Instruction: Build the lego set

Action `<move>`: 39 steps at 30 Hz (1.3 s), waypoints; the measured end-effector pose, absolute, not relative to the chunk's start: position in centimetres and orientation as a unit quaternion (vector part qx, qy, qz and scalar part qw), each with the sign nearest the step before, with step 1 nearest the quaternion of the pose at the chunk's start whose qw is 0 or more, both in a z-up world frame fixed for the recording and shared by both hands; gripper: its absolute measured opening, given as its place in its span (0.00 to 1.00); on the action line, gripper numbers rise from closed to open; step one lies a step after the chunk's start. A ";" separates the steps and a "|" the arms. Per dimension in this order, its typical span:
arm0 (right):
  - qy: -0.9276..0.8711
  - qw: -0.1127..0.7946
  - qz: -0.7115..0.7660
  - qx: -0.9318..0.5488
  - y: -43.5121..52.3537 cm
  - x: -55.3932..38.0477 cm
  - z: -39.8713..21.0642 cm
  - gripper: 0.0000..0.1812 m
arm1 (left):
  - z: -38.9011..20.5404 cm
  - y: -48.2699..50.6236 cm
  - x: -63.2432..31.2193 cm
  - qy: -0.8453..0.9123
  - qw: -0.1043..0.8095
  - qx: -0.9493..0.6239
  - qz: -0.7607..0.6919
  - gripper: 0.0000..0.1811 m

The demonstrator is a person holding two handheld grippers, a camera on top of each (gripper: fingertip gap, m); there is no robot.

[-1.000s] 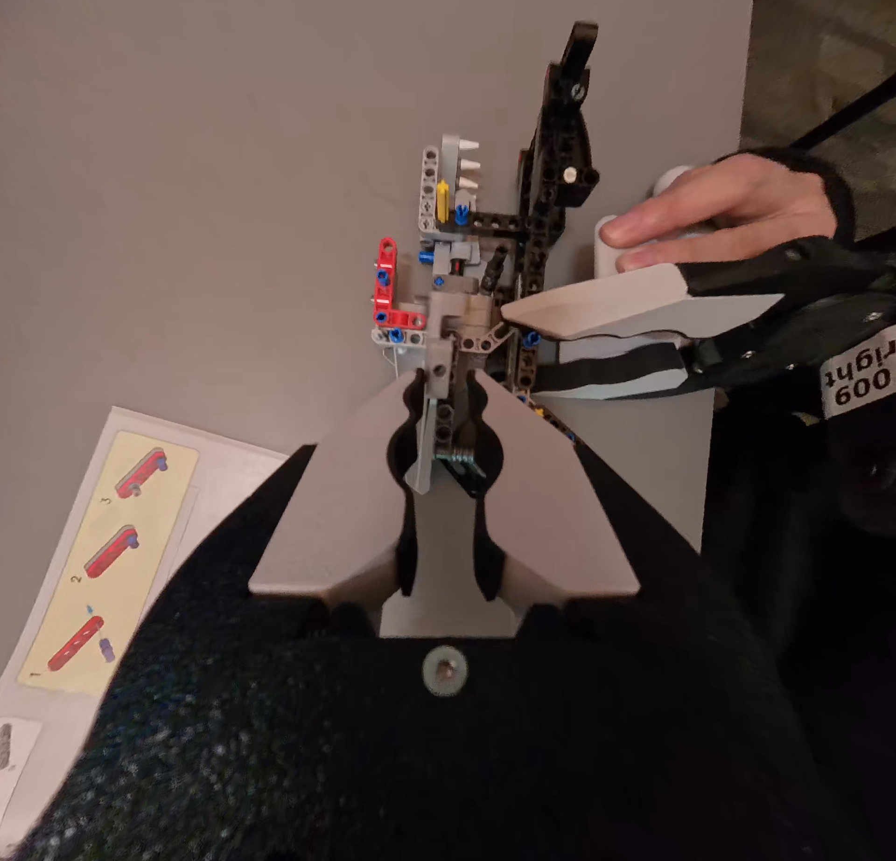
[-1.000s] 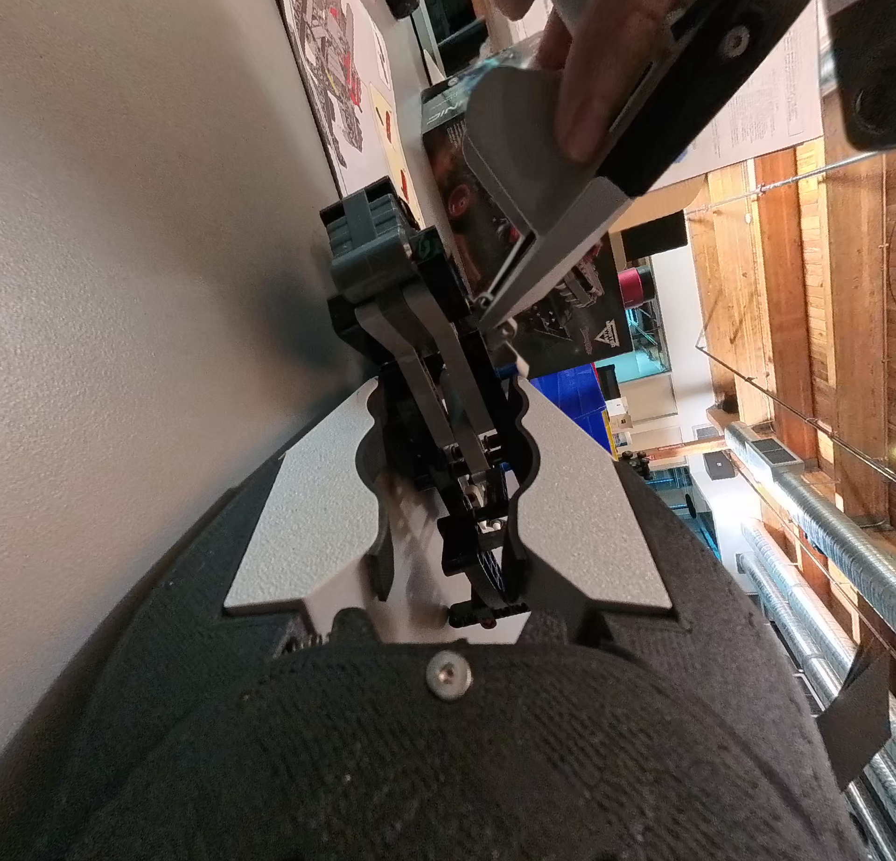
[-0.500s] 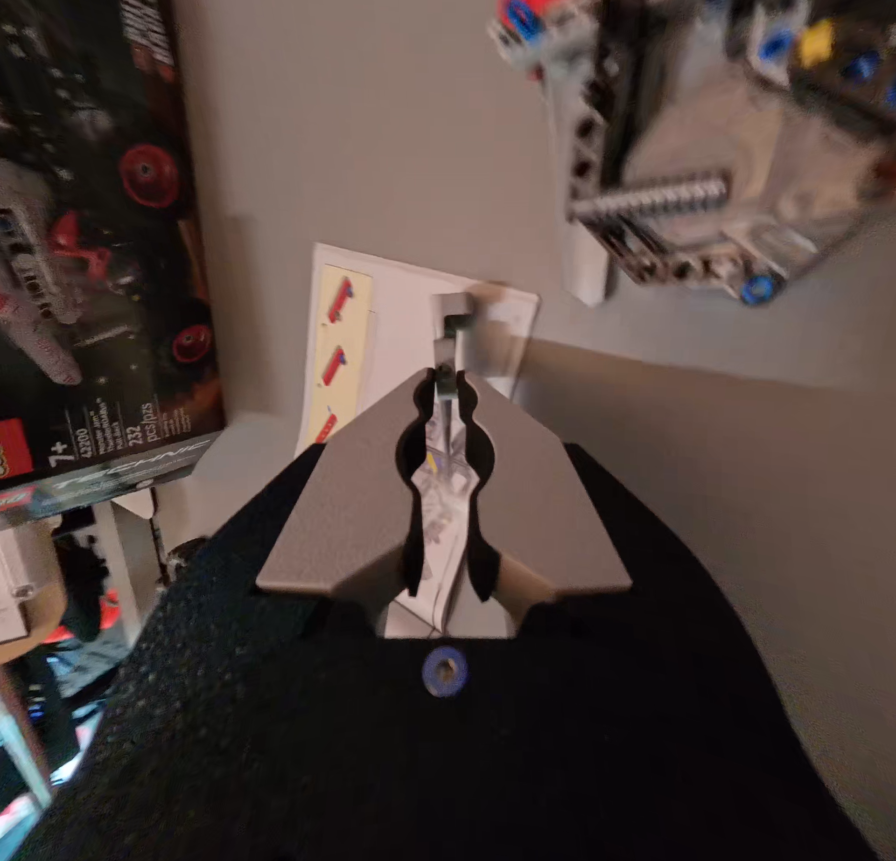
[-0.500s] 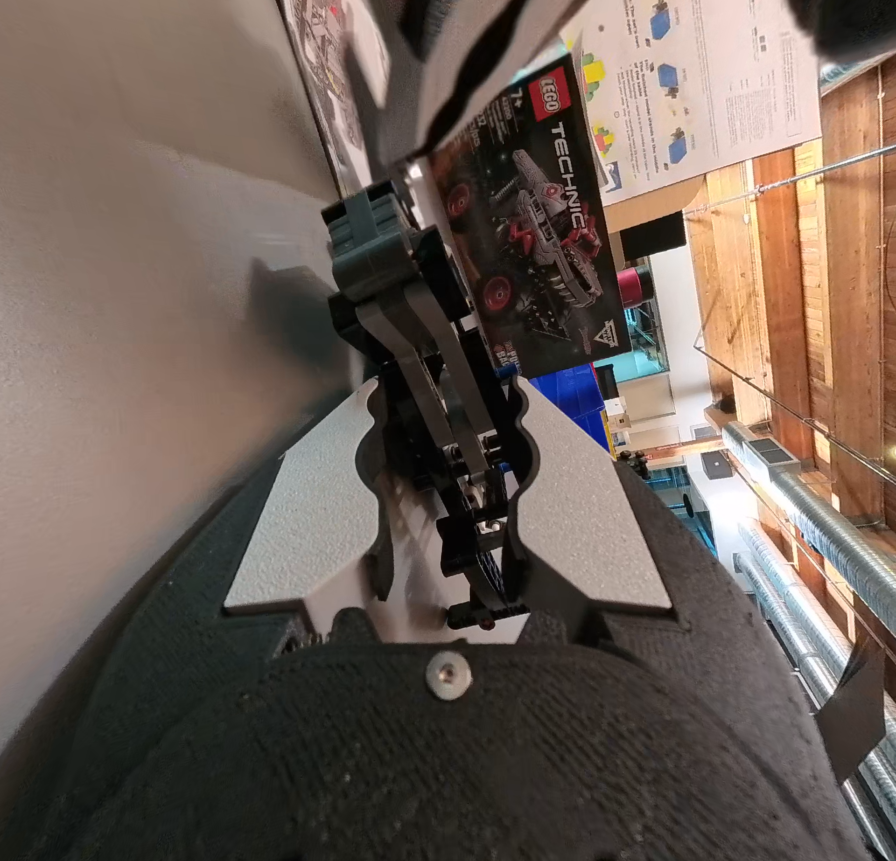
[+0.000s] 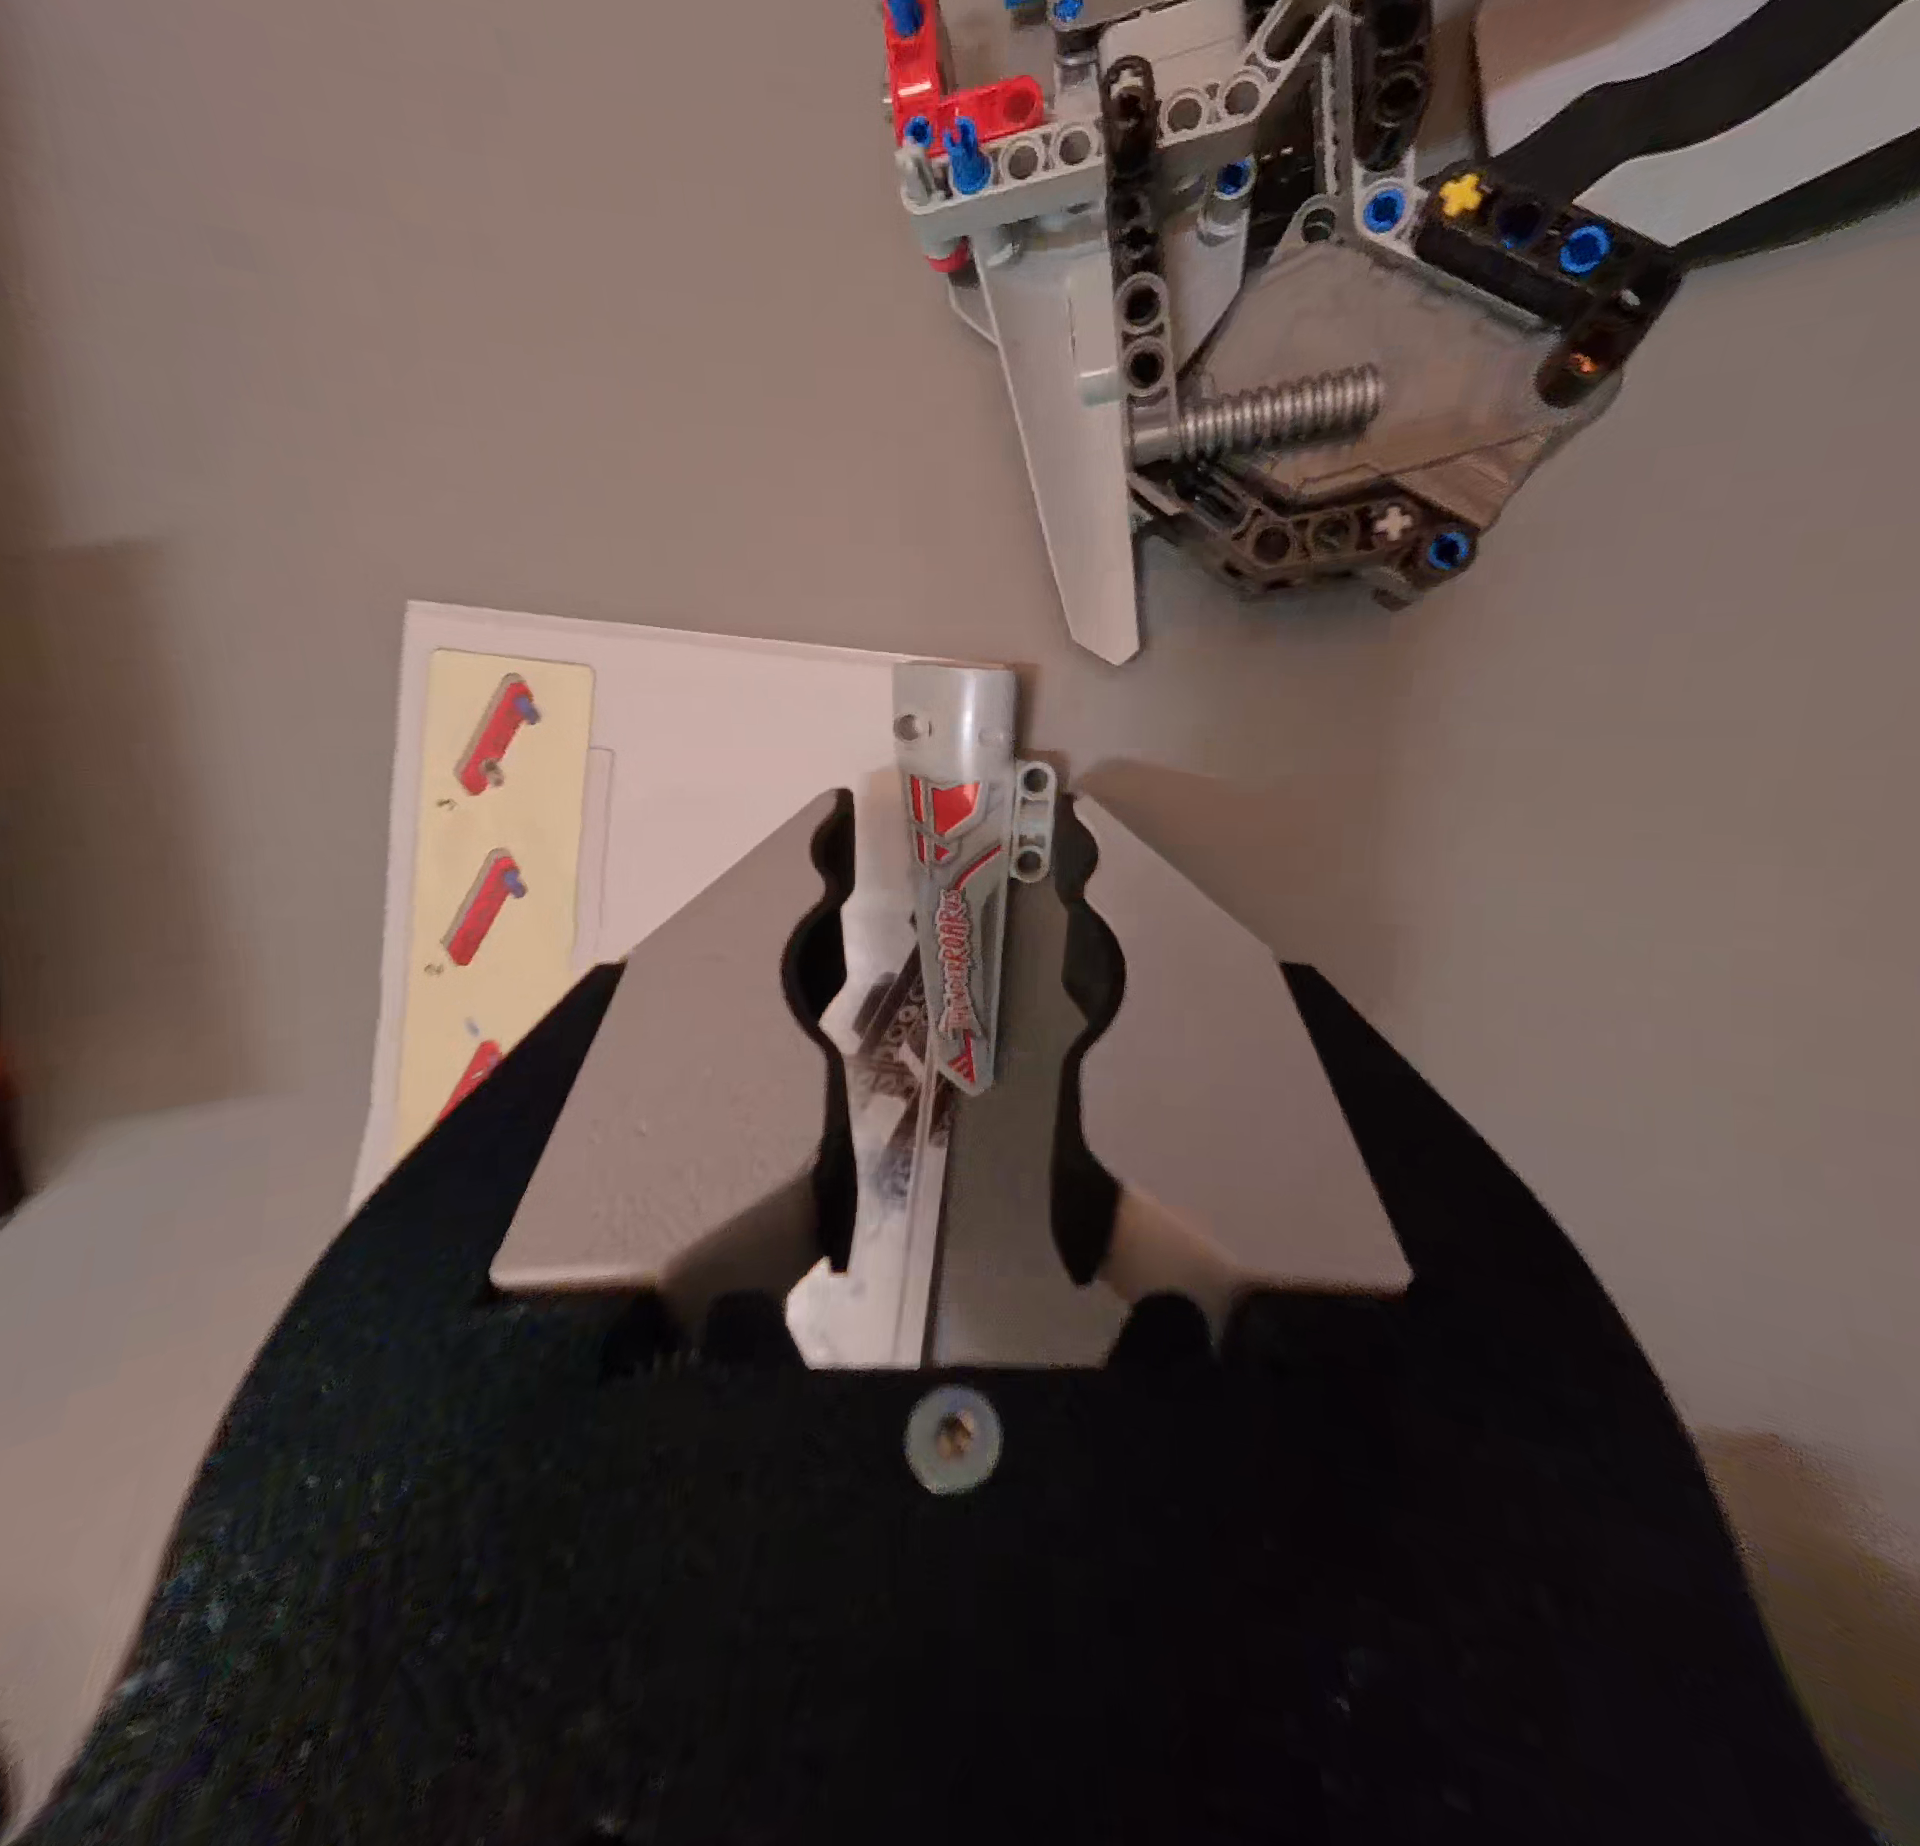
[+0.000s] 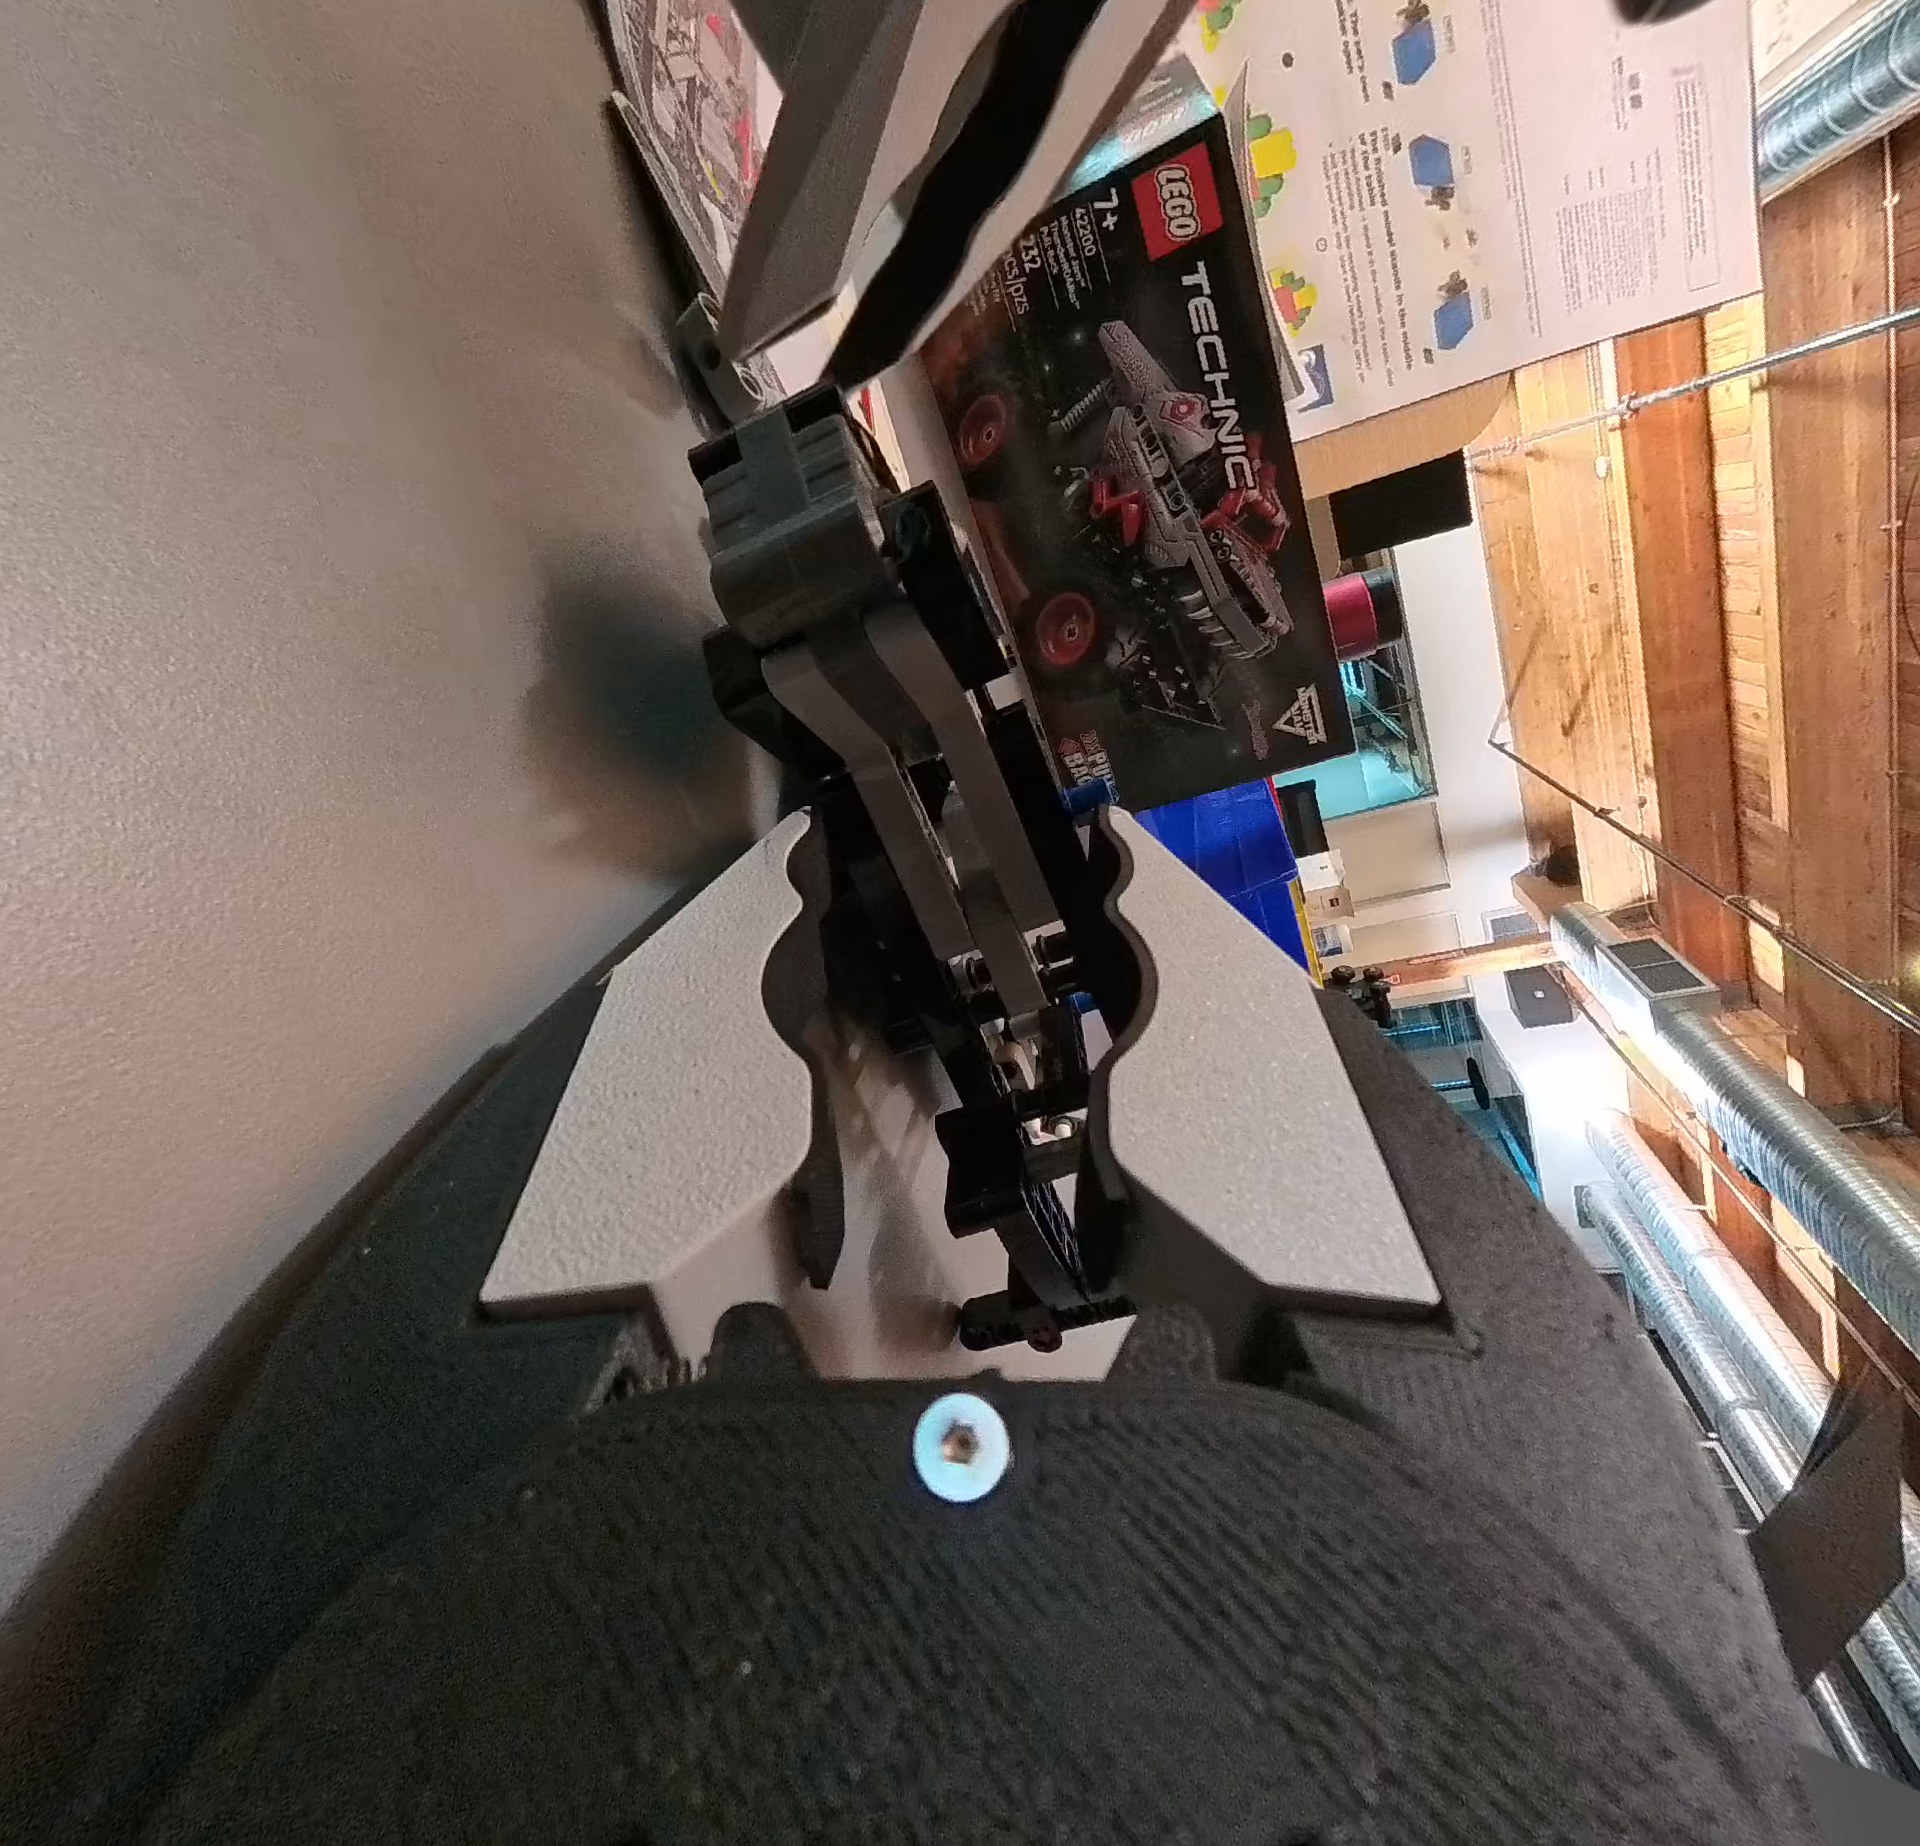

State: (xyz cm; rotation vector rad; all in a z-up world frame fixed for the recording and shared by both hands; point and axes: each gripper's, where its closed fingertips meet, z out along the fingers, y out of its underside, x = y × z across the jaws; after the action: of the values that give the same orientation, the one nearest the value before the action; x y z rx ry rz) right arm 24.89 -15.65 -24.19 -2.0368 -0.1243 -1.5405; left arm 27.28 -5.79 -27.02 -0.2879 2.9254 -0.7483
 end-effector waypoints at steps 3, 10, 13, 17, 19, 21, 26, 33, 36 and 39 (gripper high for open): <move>-0.047 0.289 -0.577 -0.763 -15.6 24.9 -24.2 0.27 | -27.7 -6.0 26.9 0.962 0.017 -0.100 -0.252 0.15; -0.047 0.288 -0.577 -0.763 -15.6 24.9 -24.2 0.27 | -26.8 -6.1 27.6 0.956 0.039 -0.131 -0.261 0.15; -0.048 0.287 -0.577 -0.763 -15.6 24.9 -24.2 0.27 | -23.3 -8.7 27.4 0.925 0.001 -0.192 -0.327 0.15; -0.050 0.283 -0.580 -0.762 -15.6 24.9 -24.2 0.27 | -21.4 -12.3 26.7 0.920 -0.025 -0.207 -0.331 0.15; -0.052 0.281 -0.581 -0.762 -15.6 24.8 -24.2 0.27 | -21.8 -13.3 26.8 0.931 -0.020 -0.196 -0.308 0.15; -0.053 0.281 -0.582 -0.762 -15.6 24.8 -24.2 0.27 | -22.3 -13.9 27.1 0.935 -0.023 -0.197 -0.293 0.15; -0.054 0.280 -0.582 -0.761 -15.6 24.8 -24.1 0.27 | -23.0 -14.1 27.2 0.948 -0.027 -0.196 -0.248 0.15; -0.051 0.282 -0.581 -0.761 -15.6 24.8 -24.1 0.27 | -23.3 -14.3 27.5 0.953 -0.003 -0.204 -0.223 0.15; -0.051 0.285 -0.580 -0.762 -15.6 24.8 -24.1 0.27 | -23.3 -14.4 27.5 0.951 -0.002 -0.205 -0.233 0.15; -0.050 0.289 -0.578 -0.761 -15.6 24.7 -24.1 0.27 | -23.4 -14.4 27.6 0.949 -0.005 -0.200 -0.245 0.15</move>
State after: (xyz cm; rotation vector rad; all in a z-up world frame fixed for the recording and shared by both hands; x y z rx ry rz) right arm 24.75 -15.58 -24.06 -2.0325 -0.1348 -1.5434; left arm 27.57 -14.42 -23.37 -0.6289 2.9905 -0.7715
